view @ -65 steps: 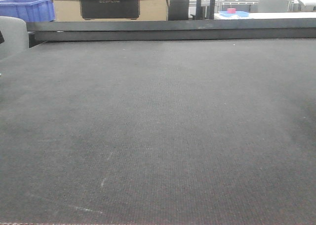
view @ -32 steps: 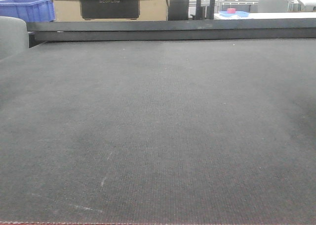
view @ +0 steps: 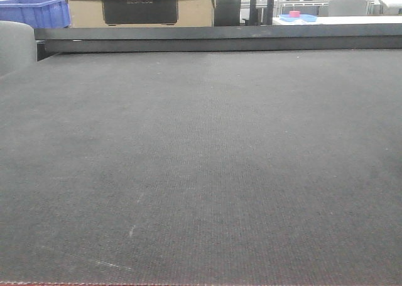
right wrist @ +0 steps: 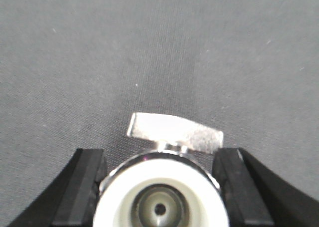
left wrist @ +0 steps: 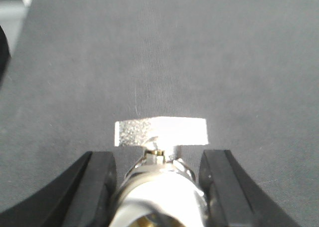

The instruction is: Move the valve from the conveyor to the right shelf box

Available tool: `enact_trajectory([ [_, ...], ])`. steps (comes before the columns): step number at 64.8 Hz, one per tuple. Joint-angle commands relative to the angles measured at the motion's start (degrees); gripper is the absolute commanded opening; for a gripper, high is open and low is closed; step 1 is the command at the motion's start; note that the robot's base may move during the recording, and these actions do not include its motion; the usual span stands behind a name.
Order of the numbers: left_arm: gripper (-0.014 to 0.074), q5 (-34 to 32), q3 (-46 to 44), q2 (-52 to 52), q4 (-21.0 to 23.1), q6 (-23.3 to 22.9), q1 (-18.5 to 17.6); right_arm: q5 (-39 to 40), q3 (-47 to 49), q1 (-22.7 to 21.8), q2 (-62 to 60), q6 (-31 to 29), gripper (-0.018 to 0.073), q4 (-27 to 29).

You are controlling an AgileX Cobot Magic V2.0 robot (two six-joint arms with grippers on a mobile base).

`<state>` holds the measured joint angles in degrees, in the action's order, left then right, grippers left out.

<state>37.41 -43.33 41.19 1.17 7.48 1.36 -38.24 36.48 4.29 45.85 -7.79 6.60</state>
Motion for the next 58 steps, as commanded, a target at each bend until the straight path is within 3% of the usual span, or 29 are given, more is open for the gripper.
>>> enact_trajectory([
  [1,-0.0111,-4.0,2.2,-5.8,0.3,-0.4,-0.4,4.7,0.2,0.0,-5.3,-0.3,-0.0153,0.0],
  [26,-0.0111,-7.4,3.2,-23.4,0.3,-0.4,-0.4,7.2,3.6,0.0,-17.9,-0.3,-0.0153,0.0],
  [58,-0.0111,-8.5,3.2,-24.9,0.3,-0.4,-0.4,8.8,6.2,0.0,-18.5,-0.3,-0.0153,0.0],
])
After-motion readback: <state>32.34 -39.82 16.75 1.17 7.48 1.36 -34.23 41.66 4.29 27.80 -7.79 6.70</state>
